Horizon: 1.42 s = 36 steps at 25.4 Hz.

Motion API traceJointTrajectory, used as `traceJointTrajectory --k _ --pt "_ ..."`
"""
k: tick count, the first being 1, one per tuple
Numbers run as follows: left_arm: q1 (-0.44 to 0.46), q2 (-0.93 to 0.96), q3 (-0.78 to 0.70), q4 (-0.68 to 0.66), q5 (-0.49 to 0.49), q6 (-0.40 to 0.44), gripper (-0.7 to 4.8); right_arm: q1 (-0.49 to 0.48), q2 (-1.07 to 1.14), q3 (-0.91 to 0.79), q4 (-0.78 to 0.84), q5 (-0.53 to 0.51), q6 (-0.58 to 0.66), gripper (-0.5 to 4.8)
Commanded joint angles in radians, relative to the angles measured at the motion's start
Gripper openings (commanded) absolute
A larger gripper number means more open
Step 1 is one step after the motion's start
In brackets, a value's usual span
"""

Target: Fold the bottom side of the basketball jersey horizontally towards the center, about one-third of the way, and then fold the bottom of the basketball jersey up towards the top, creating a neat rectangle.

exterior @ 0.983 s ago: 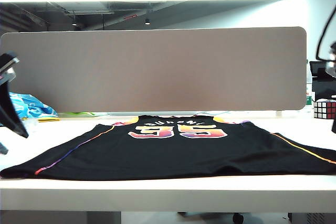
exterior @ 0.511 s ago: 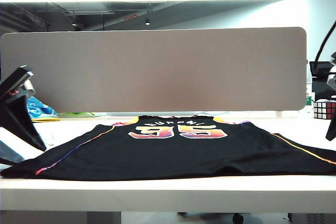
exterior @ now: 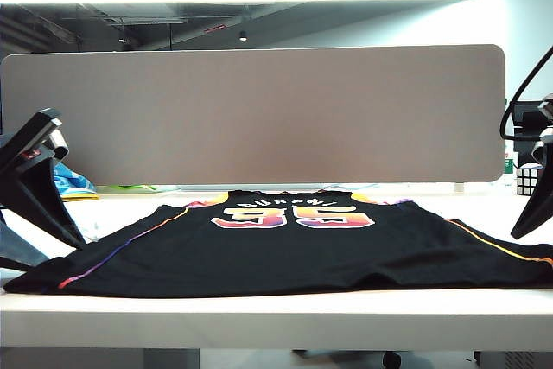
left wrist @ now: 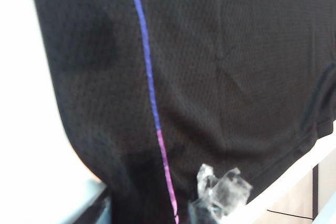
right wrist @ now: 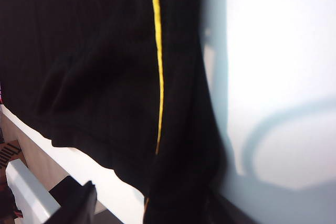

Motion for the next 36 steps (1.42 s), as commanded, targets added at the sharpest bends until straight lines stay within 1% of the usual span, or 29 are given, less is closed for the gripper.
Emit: traceJointTrajectory --k 1,5,7,8,10,11,12,13,14,15,16,18,20,22,24,26,28,31,32,34,35,36 --pt "-0.003 0.018 -0.015 -0.034 -0.053 0.008 1.83 0.001 0.004 -0.006 0.016 0.03 0.011 2.6" --pt "-0.003 0.018 -0.015 -0.027 -0.042 0.0 1.83 0.001 0.004 -0.006 0.027 0.025 0.029 2.53" --pt "-0.003 0.018 -0.015 -0.027 -0.041 0.0 1.79 0.002 0.004 -0.006 0.031 0.007 0.03 2.11" --pt "-0.003 0.018 -0.015 -0.027 -0.037 0.0 1.58 0.002 0.004 -0.006 0.034 -0.007 0.035 2.06" --pt "-0.003 0.018 -0.015 -0.026 -0.018 0.0 0.85 0.002 0.004 -0.006 0.047 -0.011 0.056 2.06" --pt "-0.003 0.018 -0.015 -0.024 -0.015 -0.001 0.78 0.003 0.004 -0.006 0.049 -0.011 0.056 1.97" --pt "-0.003 0.018 -0.015 -0.025 -0.014 -0.004 0.77 0.006 0.004 -0.006 0.05 -0.011 0.056 1.53" --pt "-0.003 0.018 -0.015 -0.025 -0.013 -0.004 0.41 0.012 0.004 -0.006 0.053 -0.011 0.056 0.82" --pt "-0.003 0.018 -0.015 -0.024 0.001 -0.004 -0.08 0.014 0.004 -0.006 0.061 -0.011 0.056 0.39" --pt "-0.003 0.018 -0.015 -0.024 0.013 -0.005 -0.06 0.014 0.004 -0.006 0.066 -0.012 0.056 0.26" --pt "-0.003 0.017 -0.015 -0.016 0.057 -0.016 -0.06 0.02 0.003 -0.006 0.072 -0.025 0.056 -0.02" --pt "-0.002 0.01 -0.01 -0.027 0.099 -0.038 -0.06 0.027 0.002 -0.006 0.067 -0.073 0.059 -0.03" --pt "-0.004 -0.032 -0.007 -0.076 0.092 -0.049 -0.06 0.031 -0.025 -0.006 0.011 -0.093 0.05 -0.03" --pt "-0.005 -0.113 -0.008 -0.162 0.065 -0.048 -0.06 0.042 -0.099 -0.006 -0.075 -0.076 0.024 -0.03" --pt "-0.013 -0.189 -0.008 -0.22 0.054 -0.05 -0.06 0.052 -0.17 -0.006 -0.129 -0.067 0.025 -0.03" --pt "-0.026 -0.263 -0.008 -0.269 0.051 -0.069 -0.06 0.071 -0.256 -0.006 -0.188 -0.05 0.026 -0.03" --pt "-0.048 -0.354 -0.009 -0.33 0.051 -0.071 -0.06 0.096 -0.343 -0.006 -0.253 -0.02 0.029 -0.03" --pt "-0.115 -0.48 -0.009 -0.406 0.046 -0.076 -0.06 0.145 -0.482 -0.006 -0.331 0.039 0.058 -0.03" --pt "-0.149 -0.524 -0.009 -0.42 0.029 -0.093 -0.06 0.159 -0.532 -0.006 -0.353 0.057 0.071 -0.03" --pt "-0.202 -0.592 -0.009 -0.443 -0.024 -0.126 -0.06 0.184 -0.616 -0.006 -0.383 0.064 0.107 -0.03" --pt "-0.249 -0.666 -0.009 -0.472 -0.083 -0.15 -0.06 0.206 -0.688 -0.006 -0.405 0.07 0.14 -0.03" --pt "-0.278 -0.724 -0.009 -0.487 -0.099 -0.177 -0.06 0.223 -0.763 -0.006 -0.415 0.085 0.185 -0.03"
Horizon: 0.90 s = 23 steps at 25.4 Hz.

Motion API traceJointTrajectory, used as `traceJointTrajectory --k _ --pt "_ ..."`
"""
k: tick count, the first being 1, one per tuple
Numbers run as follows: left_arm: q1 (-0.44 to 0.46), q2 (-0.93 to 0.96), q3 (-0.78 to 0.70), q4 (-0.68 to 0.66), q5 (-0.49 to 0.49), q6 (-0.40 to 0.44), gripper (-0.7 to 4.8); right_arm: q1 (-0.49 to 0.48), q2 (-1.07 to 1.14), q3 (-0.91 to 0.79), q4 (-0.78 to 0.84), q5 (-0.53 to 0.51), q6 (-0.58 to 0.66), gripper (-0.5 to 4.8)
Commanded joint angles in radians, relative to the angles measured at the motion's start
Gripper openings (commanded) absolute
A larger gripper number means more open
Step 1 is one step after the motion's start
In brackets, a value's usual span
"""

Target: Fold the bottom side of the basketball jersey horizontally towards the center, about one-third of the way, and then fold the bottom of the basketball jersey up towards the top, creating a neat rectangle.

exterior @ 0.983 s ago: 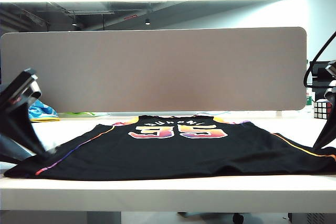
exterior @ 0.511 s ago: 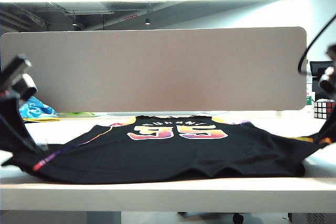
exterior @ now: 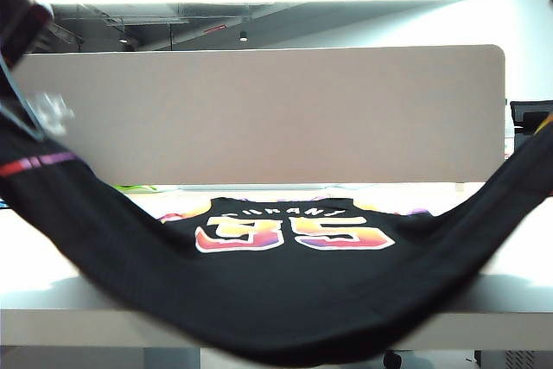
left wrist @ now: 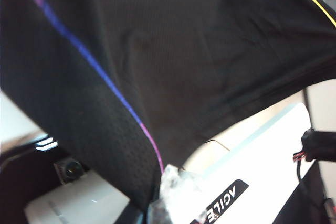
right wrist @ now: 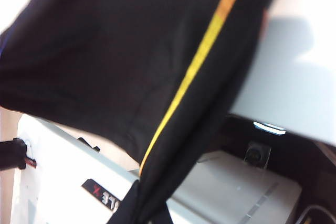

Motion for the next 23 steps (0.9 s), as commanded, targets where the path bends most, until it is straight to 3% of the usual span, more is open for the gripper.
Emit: traceJointTrajectory --k 1,4,6,9,13,21,22,23 --pt "-0.055 -0.151 0.003 -0.04 -0.073 -0.088 -0.06 0.034 -0.181 0.005 -0.034 0.027 0.119 -0.03" --pt "-0.051 -0.229 0.005 0.008 -0.179 -0.11 -0.06 0.032 -0.24 0.005 0.039 0.034 0.179 -0.03" --pt "-0.051 -0.212 0.007 0.108 -0.227 -0.116 -0.06 0.019 -0.209 0.009 0.155 0.069 0.202 -0.03" --pt "-0.05 -0.092 0.039 0.288 -0.295 -0.114 -0.06 0.014 -0.037 0.051 0.375 0.117 0.212 -0.03" --pt "-0.049 0.143 0.127 0.52 -0.417 -0.068 -0.06 0.013 0.278 0.211 0.52 0.208 0.153 -0.03" --pt "-0.009 0.562 0.372 0.612 -0.533 0.031 -0.06 -0.016 0.654 0.435 0.673 0.208 0.148 -0.01" --pt "0.0 0.591 0.386 0.616 -0.535 0.031 -0.06 -0.016 0.676 0.443 0.691 0.203 0.136 0.07" --pt "0.016 0.624 0.4 0.617 -0.534 0.031 -0.04 -0.019 0.7 0.449 0.715 0.199 0.125 0.58"
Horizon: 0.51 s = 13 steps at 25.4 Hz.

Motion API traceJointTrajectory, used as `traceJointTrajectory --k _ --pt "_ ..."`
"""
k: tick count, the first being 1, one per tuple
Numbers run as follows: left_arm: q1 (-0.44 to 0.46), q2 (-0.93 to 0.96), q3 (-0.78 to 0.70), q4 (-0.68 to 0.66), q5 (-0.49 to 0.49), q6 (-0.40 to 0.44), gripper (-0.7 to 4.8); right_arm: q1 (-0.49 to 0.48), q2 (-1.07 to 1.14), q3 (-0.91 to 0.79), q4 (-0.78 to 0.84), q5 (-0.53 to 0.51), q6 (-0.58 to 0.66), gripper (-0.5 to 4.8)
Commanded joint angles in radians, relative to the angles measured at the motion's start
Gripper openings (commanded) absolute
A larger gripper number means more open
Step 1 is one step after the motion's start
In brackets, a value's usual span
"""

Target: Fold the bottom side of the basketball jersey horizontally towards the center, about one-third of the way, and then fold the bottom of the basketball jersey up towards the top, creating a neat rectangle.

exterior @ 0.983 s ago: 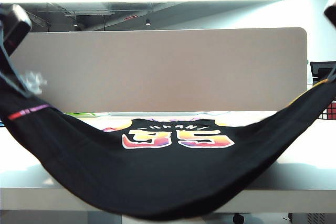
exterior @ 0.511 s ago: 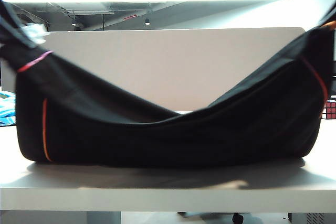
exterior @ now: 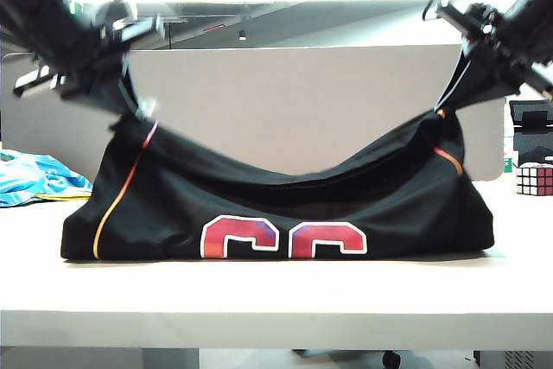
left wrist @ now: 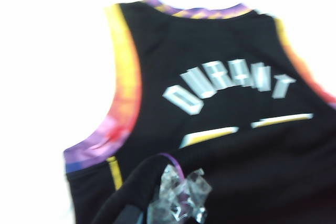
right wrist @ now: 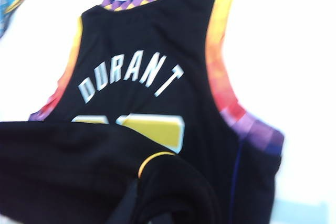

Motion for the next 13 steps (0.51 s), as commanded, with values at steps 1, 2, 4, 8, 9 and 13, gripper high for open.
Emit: traceJointTrajectory --k 1,2,4,8,9,13 --pt "0.041 0.084 0.045 0.018 -0.002 0.01 0.13 -0.008 0.053 0.019 0.085 -0.012 -0.042 1.36" --pt "0.05 0.1 0.047 0.019 -0.002 0.014 0.54 -0.008 0.064 0.019 0.104 -0.014 -0.051 2.28" --pt "0.069 0.124 0.048 0.018 -0.003 0.051 1.59 -0.01 0.08 0.019 0.136 -0.017 -0.05 3.84" --pt "0.111 0.13 0.049 -0.002 -0.003 0.144 2.72 -0.037 0.063 0.019 0.099 -0.028 -0.049 3.76" --pt "0.12 0.125 0.049 -0.015 -0.003 0.144 2.83 -0.045 0.055 0.019 0.08 -0.037 -0.049 3.58" --pt "0.146 0.092 0.05 -0.158 0.024 0.139 2.83 -0.07 0.012 0.019 -0.083 -0.055 -0.068 3.35"
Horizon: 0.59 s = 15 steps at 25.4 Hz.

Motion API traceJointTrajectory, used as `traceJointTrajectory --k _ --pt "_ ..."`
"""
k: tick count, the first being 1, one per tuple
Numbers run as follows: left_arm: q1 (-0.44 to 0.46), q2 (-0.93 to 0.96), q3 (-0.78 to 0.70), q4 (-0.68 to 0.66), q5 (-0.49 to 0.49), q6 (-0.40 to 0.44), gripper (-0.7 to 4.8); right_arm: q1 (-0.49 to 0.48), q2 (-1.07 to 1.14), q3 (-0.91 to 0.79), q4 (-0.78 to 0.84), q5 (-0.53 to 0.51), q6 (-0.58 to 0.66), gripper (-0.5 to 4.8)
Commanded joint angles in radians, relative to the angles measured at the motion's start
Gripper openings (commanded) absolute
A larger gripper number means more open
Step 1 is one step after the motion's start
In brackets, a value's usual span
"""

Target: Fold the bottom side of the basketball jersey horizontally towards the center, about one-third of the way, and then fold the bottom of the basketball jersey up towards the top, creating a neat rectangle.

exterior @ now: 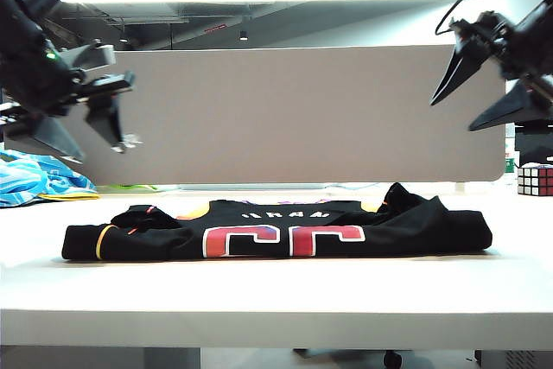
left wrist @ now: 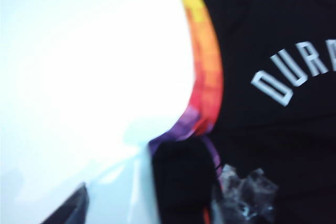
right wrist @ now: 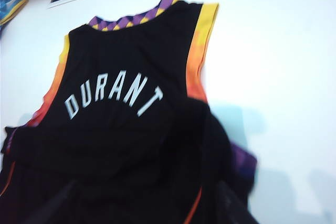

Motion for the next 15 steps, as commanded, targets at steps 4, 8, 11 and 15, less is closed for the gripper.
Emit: traceJointTrajectory --k 4,8,11,15 --pt "0.007 -0.036 0.003 -0.288 0.028 0.007 2.83 -0.016 -0.055 0.005 -0.318 -0.013 -0.09 3.36" --pt "0.007 -0.036 -0.019 -0.359 0.093 0.006 2.83 -0.013 -0.055 -0.011 -0.418 -0.015 -0.108 3.36" --pt "0.007 -0.036 -0.04 -0.378 0.101 0.011 2.83 -0.013 -0.055 -0.047 -0.44 -0.024 -0.127 3.36" --pt "0.007 -0.036 -0.086 -0.375 0.101 0.026 2.83 -0.013 -0.054 -0.167 -0.372 -0.056 -0.128 3.37"
